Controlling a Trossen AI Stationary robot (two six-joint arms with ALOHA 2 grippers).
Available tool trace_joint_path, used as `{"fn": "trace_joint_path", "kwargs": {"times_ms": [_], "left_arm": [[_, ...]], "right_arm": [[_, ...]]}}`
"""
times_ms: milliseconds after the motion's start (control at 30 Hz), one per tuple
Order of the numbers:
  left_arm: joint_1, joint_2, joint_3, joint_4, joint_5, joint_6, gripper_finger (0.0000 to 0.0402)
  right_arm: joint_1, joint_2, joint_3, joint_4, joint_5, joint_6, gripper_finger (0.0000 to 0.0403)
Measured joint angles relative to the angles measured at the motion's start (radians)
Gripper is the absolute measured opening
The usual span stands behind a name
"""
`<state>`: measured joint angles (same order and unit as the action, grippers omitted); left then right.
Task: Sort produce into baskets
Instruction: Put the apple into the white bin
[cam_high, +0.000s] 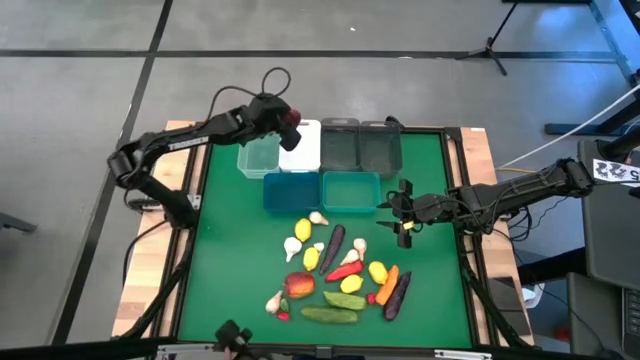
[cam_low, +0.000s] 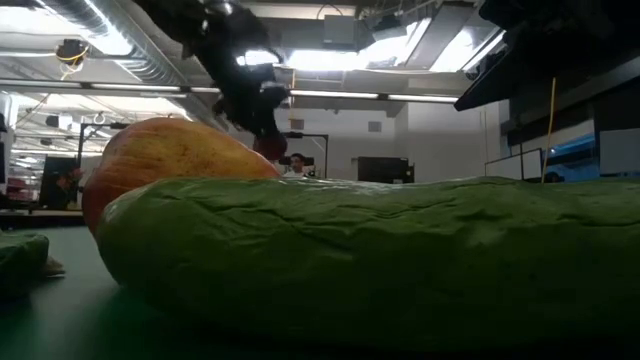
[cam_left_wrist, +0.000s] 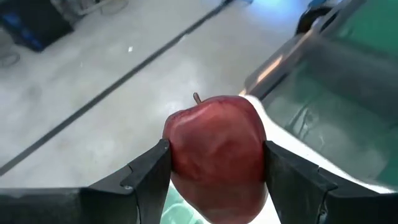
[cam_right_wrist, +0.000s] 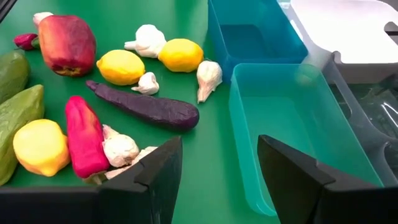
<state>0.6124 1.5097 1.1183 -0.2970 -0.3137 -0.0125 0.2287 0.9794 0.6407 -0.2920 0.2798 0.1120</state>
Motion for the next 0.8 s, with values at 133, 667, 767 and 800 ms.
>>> {"fn": "trace_joint_path", "kwargs": {"times_ms": [133, 667, 767, 800], "left_arm": [[0.017, 0.064, 0.000, -0.004, 0.060, 0.013, 0.0228], [0.023, 0.117, 0.000, 0.001, 0.065, 0.031, 0.0228], [0.023, 0.117, 0.000, 0.001, 0.065, 0.031, 0.0228], [0.023, 0.117, 0.000, 0.001, 0.065, 0.031, 0.0228]], "right_arm": [[0.000, 0.000, 0.000, 0.000, 0.000, 0.000, 0.0209], [0.000, 0.000, 0.000, -0.002, 0.000, 0.000, 0.0209], [0.000, 0.000, 0.000, -0.002, 0.000, 0.000, 0.0209], [0.000, 0.000, 0.000, -0.002, 0.000, 0.000, 0.0209]]}}
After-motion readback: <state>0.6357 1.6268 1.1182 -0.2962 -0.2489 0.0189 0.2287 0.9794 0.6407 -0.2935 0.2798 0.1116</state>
